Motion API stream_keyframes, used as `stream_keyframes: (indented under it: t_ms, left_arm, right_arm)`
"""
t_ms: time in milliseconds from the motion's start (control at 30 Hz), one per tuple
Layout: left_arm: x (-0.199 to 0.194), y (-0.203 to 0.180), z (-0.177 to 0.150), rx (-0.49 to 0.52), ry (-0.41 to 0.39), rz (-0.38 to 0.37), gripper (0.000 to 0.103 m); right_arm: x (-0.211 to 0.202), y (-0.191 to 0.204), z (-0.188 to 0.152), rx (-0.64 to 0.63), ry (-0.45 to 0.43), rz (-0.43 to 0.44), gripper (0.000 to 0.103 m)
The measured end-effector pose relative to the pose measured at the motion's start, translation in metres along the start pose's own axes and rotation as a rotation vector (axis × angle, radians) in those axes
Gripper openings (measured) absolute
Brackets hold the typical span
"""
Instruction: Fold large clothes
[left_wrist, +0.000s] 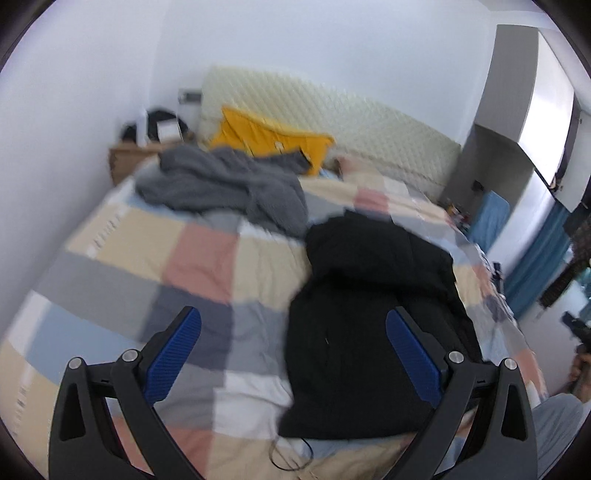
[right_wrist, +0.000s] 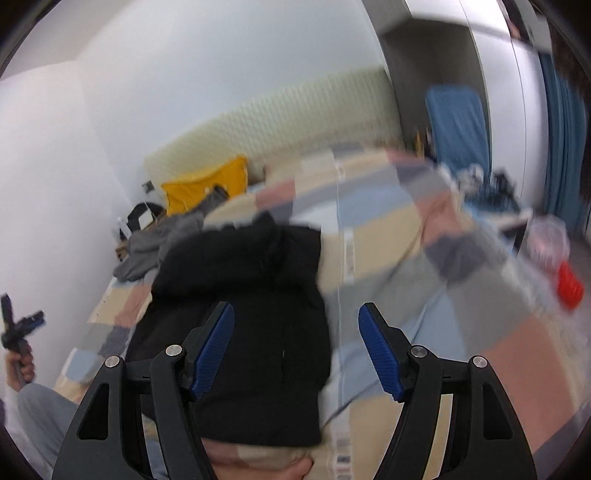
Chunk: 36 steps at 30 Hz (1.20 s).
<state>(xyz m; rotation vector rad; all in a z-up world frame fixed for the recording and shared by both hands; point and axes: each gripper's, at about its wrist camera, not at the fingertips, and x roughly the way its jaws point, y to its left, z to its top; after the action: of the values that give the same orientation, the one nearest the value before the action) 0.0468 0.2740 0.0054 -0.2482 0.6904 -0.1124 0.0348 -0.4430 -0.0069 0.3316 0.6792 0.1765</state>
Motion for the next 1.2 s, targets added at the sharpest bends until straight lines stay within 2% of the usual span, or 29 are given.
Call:
stream_keyframes:
  t_ms: [167, 333, 467, 567, 667, 733, 800, 833, 867, 1033, 1100, 1200]
  left_arm:
    - [0.061, 0.004, -0.036, -0.093, 0.131, -0.087, 0.1]
    - [0.114, 0.015, -0.075, -0.219, 0.251, -0.197, 0.098]
    - [0.151, 0.031, -0.109, -0.336, 0.358, -0.257, 0.093]
    - [0.171, 0.043, -0.125, -0.397, 0.411, -0.292, 0.093]
    - [0.188, 0.051, -0.138, -0.409, 0.462, -0.273, 0.093]
    - [0.195, 0.053, -0.144, -0.434, 0.474, -0.298, 0.092]
    - [0.201, 0.05, -0.149, -0.444, 0.491, -0.333, 0.083]
    - [0.203, 0.046, -0.15, -0.443, 0.501, -0.357, 0.07]
    - [0.206, 0.042, -0.152, -0.435, 0.511, -0.377, 0.067]
    - [0.192, 0.019, -0.146, -0.331, 0.476, -0.414, 0.059]
    - [0.189, 0.019, -0.145, -0.324, 0.469, -0.435, 0.059]
    - [0.196, 0.02, -0.147, -0.313, 0.48, -0.379, 0.056]
  right_arm:
    - [0.052, -0.019, -0.05, 0.1, 0.124, 0.118, 0.069]
    - [0.09, -0.018, -0.083, 0.125, 0.239, 0.156, 0.069]
    - [0.117, -0.025, -0.106, 0.208, 0.307, 0.197, 0.069]
    - [0.138, -0.029, -0.122, 0.244, 0.372, 0.185, 0.069]
    - [0.147, -0.033, -0.126, 0.257, 0.374, 0.185, 0.069]
    - [0.154, -0.038, -0.127, 0.295, 0.378, 0.2, 0.069]
    - [0.158, -0.039, -0.127, 0.319, 0.39, 0.211, 0.07]
    - [0.158, -0.038, -0.126, 0.321, 0.398, 0.214, 0.071]
    - [0.157, -0.036, -0.124, 0.318, 0.402, 0.213, 0.071]
    - [0.152, -0.029, -0.119, 0.299, 0.389, 0.28, 0.072]
    - [0.152, -0.031, -0.118, 0.263, 0.37, 0.213, 0.072]
    - [0.157, -0.04, -0.118, 0.224, 0.367, 0.134, 0.072]
